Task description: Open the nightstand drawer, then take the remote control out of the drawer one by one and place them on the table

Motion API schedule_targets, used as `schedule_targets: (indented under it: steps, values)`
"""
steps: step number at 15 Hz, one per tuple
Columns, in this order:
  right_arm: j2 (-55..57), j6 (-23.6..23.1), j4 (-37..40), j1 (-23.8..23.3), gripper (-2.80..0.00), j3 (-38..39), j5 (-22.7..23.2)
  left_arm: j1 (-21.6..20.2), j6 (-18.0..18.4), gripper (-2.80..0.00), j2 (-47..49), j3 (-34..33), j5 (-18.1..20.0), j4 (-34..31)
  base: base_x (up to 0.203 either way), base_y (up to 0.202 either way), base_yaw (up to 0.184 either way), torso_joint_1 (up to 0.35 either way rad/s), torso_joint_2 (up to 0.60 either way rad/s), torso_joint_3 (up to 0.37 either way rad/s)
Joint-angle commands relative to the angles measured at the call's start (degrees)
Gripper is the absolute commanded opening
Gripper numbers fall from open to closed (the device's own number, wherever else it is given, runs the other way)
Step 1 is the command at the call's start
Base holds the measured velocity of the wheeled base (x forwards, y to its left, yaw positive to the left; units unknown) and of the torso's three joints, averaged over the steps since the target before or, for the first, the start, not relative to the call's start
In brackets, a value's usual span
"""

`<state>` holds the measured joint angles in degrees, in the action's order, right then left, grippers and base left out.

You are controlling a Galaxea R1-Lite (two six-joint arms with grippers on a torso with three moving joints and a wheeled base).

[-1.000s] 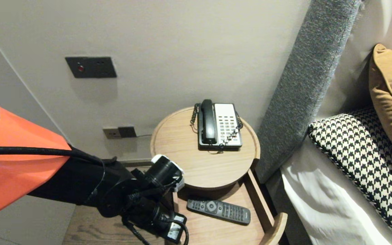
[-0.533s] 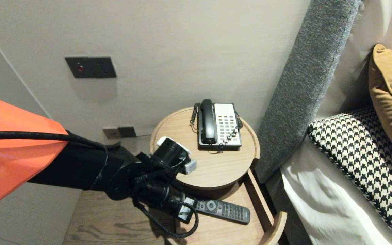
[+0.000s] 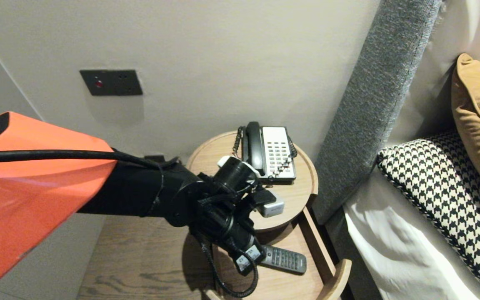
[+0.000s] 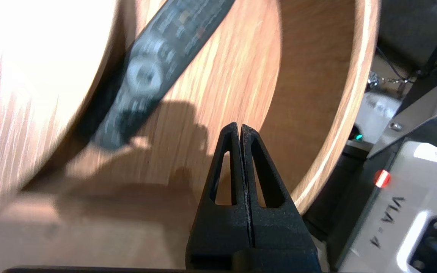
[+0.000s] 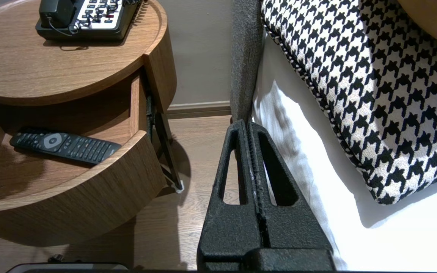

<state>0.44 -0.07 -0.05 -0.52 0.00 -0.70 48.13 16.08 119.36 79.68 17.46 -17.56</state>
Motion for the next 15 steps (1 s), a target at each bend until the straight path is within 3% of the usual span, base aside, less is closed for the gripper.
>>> schedule_targets:
  steps: [1, 3, 5, 8, 12, 15]
  values:
    - [0.03, -0.01, -0.04, 0.0, -2.8, 0.09, 0.0, 2.68, 1.96, -2.8, 4.68, 5.41, -0.98, -2.17, 0.0, 0.0, 0.0, 0.0, 0.0, 0.0]
    - [0.05, -0.01, -0.04, 0.0, -2.8, 0.09, 0.0, 5.86, 4.88, -2.8, 7.86, 10.25, -3.0, -6.62, 0.0, 0.0, 0.0, 0.0, 0.0, 0.0]
    - [0.09, -0.01, -0.04, 0.0, -2.8, 0.09, 0.0, 8.23, 5.33, -2.8, 10.24, 13.22, -3.7, -7.93, 0.0, 0.0, 0.0, 0.0, 0.0, 0.0]
    - [0.0, -0.01, -0.04, 0.0, -2.8, 0.09, 0.0, 10.29, 5.88, -2.8, 12.84, 16.51, -7.87, -7.83, 0.0, 0.0, 0.0, 0.0, 0.0, 0.0]
    - [0.0, -0.01, -0.04, 0.0, -2.8, 0.09, 0.0, 11.66, 5.55, -2.8, 14.07, 17.69, -8.62, -5.96, 0.0, 0.0, 0.0, 0.0, 0.0, 0.0]
    - [0.0, -0.01, -0.04, 0.0, -2.8, 0.09, 0.0, 11.99, 5.55, -2.8, 16.11, 15.94, -9.77, 0.54, 0.0, 0.0, 0.0, 0.0, 0.0, 0.0]
